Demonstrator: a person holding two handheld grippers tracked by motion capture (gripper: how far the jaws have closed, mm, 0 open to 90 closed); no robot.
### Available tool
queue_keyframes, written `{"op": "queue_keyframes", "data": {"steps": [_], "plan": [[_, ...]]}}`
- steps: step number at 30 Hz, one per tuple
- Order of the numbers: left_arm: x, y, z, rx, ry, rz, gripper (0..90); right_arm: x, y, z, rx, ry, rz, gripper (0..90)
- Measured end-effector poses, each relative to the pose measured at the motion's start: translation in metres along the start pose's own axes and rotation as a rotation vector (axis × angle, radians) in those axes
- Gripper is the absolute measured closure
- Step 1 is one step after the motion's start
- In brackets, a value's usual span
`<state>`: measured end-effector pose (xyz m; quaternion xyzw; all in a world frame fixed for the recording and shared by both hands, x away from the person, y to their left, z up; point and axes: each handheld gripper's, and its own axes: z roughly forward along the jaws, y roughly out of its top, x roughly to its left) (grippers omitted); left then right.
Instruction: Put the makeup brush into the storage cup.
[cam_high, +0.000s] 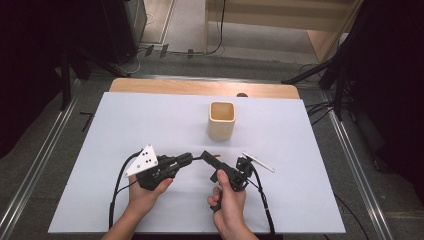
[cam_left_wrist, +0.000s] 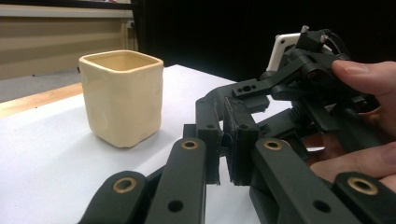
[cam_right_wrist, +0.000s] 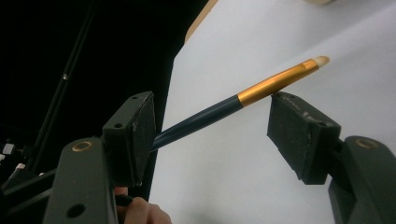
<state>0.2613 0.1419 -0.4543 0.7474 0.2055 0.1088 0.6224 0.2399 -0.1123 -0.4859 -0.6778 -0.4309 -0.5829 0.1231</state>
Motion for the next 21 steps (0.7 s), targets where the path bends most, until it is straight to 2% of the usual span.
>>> {"op": "queue_keyframes", "data": {"steps": [4, 8, 10, 15, 17, 18, 19, 20, 21], "plan": [[-0.001, -0.001, 0.001, -0.001, -0.002, 0.001, 86.6, -0.001, 0.002, 0.0, 0.004, 0.004, 0.015, 36.3], [-0.002, -0.001, 0.002, -0.003, -0.006, 0.004, 86.5, -0.004, 0.004, 0.001, 0.011, 0.003, 0.028, 42.9], [-0.002, -0.001, 0.002, -0.002, -0.006, 0.006, 86.5, -0.005, 0.004, 0.002, 0.005, -0.001, 0.017, 45.6], [-0.003, -0.002, 0.003, 0.004, -0.012, 0.005, 86.5, -0.008, 0.007, 0.002, 0.002, 0.025, 0.032, 51.8], [-0.002, -0.003, 0.005, 0.018, -0.032, 0.002, 86.2, -0.01, 0.008, 0.001, 0.003, 0.049, 0.038, 58.0], [0.0, -0.005, 0.006, 0.025, -0.07, -0.009, 84.1, -0.01, 0.009, 0.0, 0.001, 0.068, 0.043, 62.6], [0.0, -0.005, 0.007, 0.026, -0.074, -0.017, 57.1, -0.012, 0.012, -0.002, -0.009, 0.099, 0.011, 82.0], [0.0, -0.005, 0.008, 0.032, -0.064, -0.028, 57.1, -0.012, 0.012, -0.002, -0.009, 0.099, 0.011, 82.0], [0.001, -0.004, 0.009, 0.038, -0.058, -0.036, 44.2, -0.012, 0.013, -0.003, -0.016, 0.106, 0.003, 83.8]]}}
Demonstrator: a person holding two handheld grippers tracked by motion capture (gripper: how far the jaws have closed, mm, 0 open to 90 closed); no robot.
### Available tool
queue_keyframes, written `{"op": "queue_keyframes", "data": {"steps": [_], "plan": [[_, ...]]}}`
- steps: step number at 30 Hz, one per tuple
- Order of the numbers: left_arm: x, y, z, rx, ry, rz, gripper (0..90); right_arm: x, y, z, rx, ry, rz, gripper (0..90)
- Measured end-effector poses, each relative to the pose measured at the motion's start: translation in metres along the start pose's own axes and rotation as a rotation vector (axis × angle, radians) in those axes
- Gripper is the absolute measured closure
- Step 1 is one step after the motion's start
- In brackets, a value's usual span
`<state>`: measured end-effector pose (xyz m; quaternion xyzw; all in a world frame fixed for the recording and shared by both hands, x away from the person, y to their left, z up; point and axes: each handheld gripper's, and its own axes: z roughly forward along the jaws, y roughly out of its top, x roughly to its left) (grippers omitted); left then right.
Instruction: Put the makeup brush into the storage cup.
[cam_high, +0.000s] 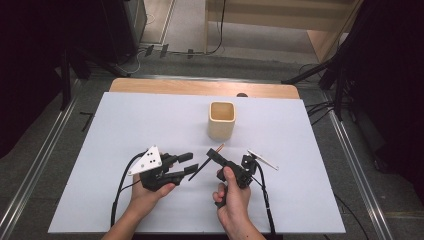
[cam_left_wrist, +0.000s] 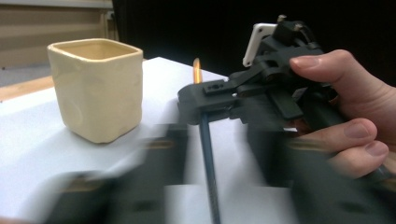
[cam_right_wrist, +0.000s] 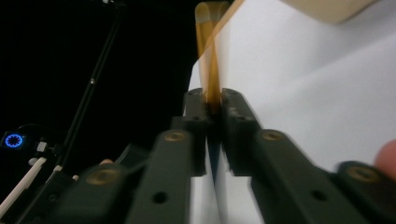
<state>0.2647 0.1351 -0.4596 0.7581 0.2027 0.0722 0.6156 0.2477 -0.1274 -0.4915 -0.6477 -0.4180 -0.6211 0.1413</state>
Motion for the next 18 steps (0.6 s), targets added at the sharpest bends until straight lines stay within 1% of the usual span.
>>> {"op": "queue_keyframes", "data": {"steps": [1, 2, 3, 4, 5, 6, 10, 12, 13, 15, 17, 18], "plan": [[0.001, 0.001, 0.0, 0.005, 0.002, -0.005, 35.2, 0.0, 0.001, -0.002, -0.005, 0.019, -0.022, 83.9], [0.001, 0.002, -0.001, 0.007, 0.006, -0.008, 25.7, 0.0, 0.002, -0.003, -0.02, 0.036, -0.06, 84.0], [0.002, 0.002, -0.002, 0.011, 0.006, -0.013, 20.7, 0.002, 0.003, -0.005, -0.025, 0.033, -0.093, 84.1], [0.004, 0.002, -0.003, 0.008, 0.008, -0.019, 17.3, 0.004, 0.005, -0.005, -0.029, 0.017, -0.132, 84.1], [0.004, 0.002, -0.004, 0.009, 0.02, -0.013, 14.4, 0.005, 0.006, -0.006, -0.033, 0.011, -0.16, 84.1], [0.005, 0.002, -0.006, 0.002, 0.033, -0.007, 13.4, 0.007, 0.007, -0.007, -0.04, 0.007, -0.184, 84.1], [0.011, 0.002, -0.012, -0.016, 0.051, -0.034, 12.5, 0.011, 0.013, -0.011, -0.06, -0.027, -0.286, 84.1], [0.012, 0.002, -0.015, -0.015, 0.067, -0.037, 11.3, 0.014, 0.017, -0.012, -0.067, -0.042, -0.33, 84.2], [0.014, 0.002, -0.016, -0.011, 0.08, -0.033, 11.1, 0.016, 0.018, -0.013, -0.071, -0.051, -0.357, 84.1], [0.016, 0.001, -0.018, -0.013, 0.095, -0.034, 10.9, 0.02, 0.02, -0.015, -0.084, -0.065, -0.428, 84.1], [0.017, 0.001, -0.021, -0.013, 0.119, -0.032, 10.8, 0.025, 0.022, -0.016, -0.083, -0.078, -0.481, 84.1], [0.018, 0.001, -0.023, -0.016, 0.124, -0.031, 10.9, 0.027, 0.023, -0.017, -0.084, -0.082, -0.501, 84.1]]}}
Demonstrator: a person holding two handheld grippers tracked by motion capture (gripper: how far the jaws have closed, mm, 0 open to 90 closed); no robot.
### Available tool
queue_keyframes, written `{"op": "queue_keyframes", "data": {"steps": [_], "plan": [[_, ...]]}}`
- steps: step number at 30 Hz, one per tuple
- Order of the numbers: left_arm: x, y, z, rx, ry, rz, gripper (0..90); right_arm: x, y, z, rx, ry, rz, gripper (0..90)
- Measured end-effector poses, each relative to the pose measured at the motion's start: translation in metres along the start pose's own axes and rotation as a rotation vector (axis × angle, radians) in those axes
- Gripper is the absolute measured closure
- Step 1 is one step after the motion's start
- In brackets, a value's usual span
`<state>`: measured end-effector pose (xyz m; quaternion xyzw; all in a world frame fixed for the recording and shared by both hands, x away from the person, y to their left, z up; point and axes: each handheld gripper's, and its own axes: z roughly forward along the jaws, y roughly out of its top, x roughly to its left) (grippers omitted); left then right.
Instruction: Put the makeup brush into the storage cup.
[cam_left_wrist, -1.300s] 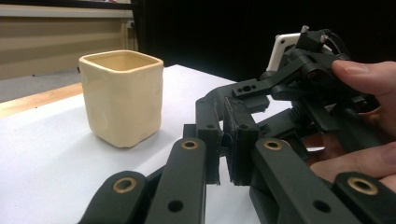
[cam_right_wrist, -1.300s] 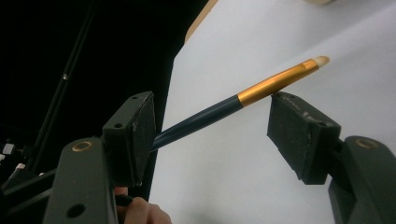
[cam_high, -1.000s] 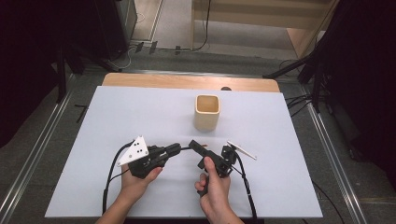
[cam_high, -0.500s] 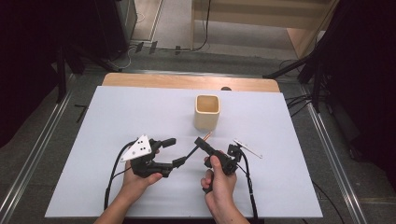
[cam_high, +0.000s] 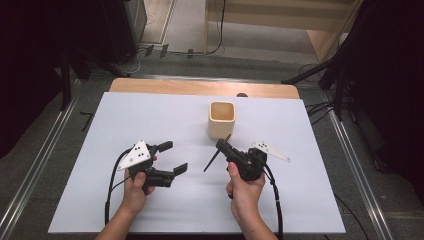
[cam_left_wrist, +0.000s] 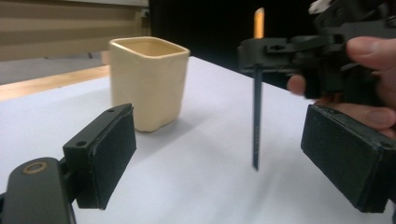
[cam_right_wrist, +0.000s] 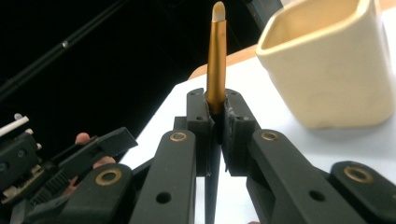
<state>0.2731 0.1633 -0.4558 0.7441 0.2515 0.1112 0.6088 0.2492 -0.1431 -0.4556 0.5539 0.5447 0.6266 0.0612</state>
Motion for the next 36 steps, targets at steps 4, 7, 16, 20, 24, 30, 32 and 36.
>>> {"op": "queue_keyframes", "data": {"steps": [4, 7, 16, 20, 24, 30, 32, 36], "plan": [[0.004, -0.001, -0.005, -0.003, 0.026, -0.002, 11.0, 0.006, 0.006, -0.002, -0.004, -0.014, -0.098, 84.2], [0.005, -0.003, -0.008, 0.0, 0.05, -0.002, 11.0, 0.008, 0.009, -0.004, -0.006, -0.018, -0.129, 84.1], [0.011, -0.01, -0.024, 0.019, 0.102, 0.026, 10.1, 0.011, 0.02, -0.009, -0.013, -0.05, -0.24, 84.2], [0.014, -0.016, -0.035, 0.026, 0.12, 0.03, 10.1, 0.014, 0.026, -0.011, -0.009, -0.053, -0.285, 84.2], [0.016, -0.02, -0.047, 0.032, 0.137, 0.038, 10.2, 0.015, 0.032, -0.012, -0.011, -0.056, -0.319, 84.2], [0.019, -0.024, -0.06, 0.025, 0.168, 0.039, 10.1, 0.016, 0.042, -0.013, -0.02, -0.058, -0.343, 84.2], [0.02, -0.025, -0.064, 0.025, 0.176, 0.04, 10.2, 0.015, 0.046, -0.014, -0.027, -0.06, -0.345, 84.2], [0.021, -0.028, -0.069, 0.031, 0.184, 0.041, 10.2, 0.014, 0.052, -0.014, -0.033, -0.076, -0.359, 84.2]]}}
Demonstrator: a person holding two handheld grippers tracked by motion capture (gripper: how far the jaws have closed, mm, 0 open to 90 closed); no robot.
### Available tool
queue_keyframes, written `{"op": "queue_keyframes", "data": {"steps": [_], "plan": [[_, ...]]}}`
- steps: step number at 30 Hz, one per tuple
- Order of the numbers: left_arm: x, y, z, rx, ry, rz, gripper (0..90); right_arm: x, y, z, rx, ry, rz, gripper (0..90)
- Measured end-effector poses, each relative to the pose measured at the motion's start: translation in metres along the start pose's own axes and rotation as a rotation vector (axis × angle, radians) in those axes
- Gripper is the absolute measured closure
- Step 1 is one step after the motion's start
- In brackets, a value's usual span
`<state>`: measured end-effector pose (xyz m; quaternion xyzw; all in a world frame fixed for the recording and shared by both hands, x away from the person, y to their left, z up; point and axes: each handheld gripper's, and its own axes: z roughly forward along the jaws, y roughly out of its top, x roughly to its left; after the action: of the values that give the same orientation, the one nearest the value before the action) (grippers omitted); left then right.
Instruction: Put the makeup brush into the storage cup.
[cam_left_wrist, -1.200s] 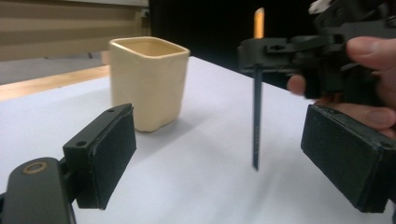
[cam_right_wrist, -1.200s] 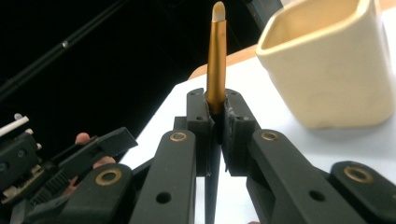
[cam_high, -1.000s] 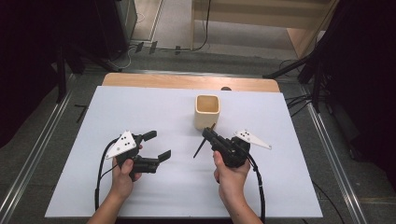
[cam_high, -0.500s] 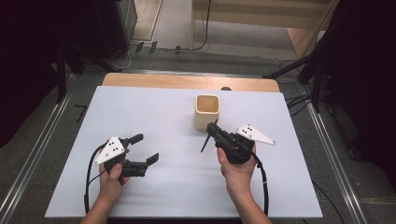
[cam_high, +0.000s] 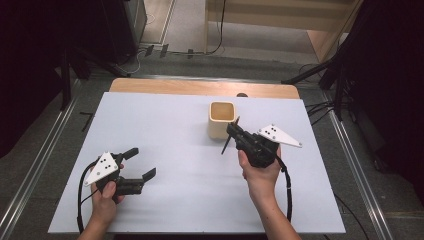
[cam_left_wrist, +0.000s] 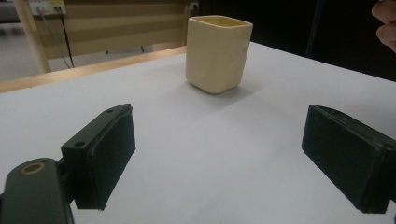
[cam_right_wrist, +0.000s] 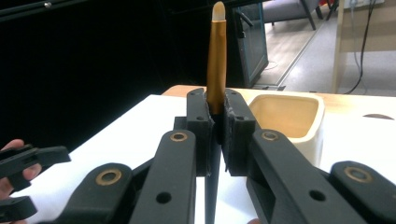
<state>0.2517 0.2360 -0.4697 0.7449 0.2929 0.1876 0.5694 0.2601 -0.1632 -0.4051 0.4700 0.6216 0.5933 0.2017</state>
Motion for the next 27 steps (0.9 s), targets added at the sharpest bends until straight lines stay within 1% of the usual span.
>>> {"op": "queue_keyframes", "data": {"steps": [2, 3, 5, 13, 17, 18, 27], "plan": [[0.001, -0.001, -0.002, 0.003, 0.005, 0.006, 10.2, -0.001, 0.002, 0.001, -0.003, -0.005, -0.015, 84.2], [0.001, -0.002, -0.002, 0.003, 0.007, 0.003, 10.2, -0.001, 0.004, 0.001, -0.005, -0.009, -0.023, 84.2], [0.002, -0.003, -0.004, 0.005, 0.01, 0.005, 10.2, -0.002, 0.007, 0.001, -0.01, -0.011, -0.028, 84.2], [0.003, -0.009, -0.013, 0.017, 0.023, 0.013, 10.2, -0.007, 0.017, 0.001, -0.018, -0.025, -0.037, 84.2], [0.007, -0.01, -0.019, 0.012, 0.038, 0.01, 10.2, -0.007, 0.021, 0.003, -0.02, -0.031, -0.041, 84.2], [0.007, -0.01, -0.019, 0.004, 0.038, 0.003, 10.2, -0.008, 0.022, 0.004, -0.021, -0.033, -0.045, 84.2], [0.009, -0.011, -0.021, 0.004, 0.054, 0.007, 10.2, -0.01, 0.031, 0.009, -0.028, -0.047, -0.055, 84.2]]}}
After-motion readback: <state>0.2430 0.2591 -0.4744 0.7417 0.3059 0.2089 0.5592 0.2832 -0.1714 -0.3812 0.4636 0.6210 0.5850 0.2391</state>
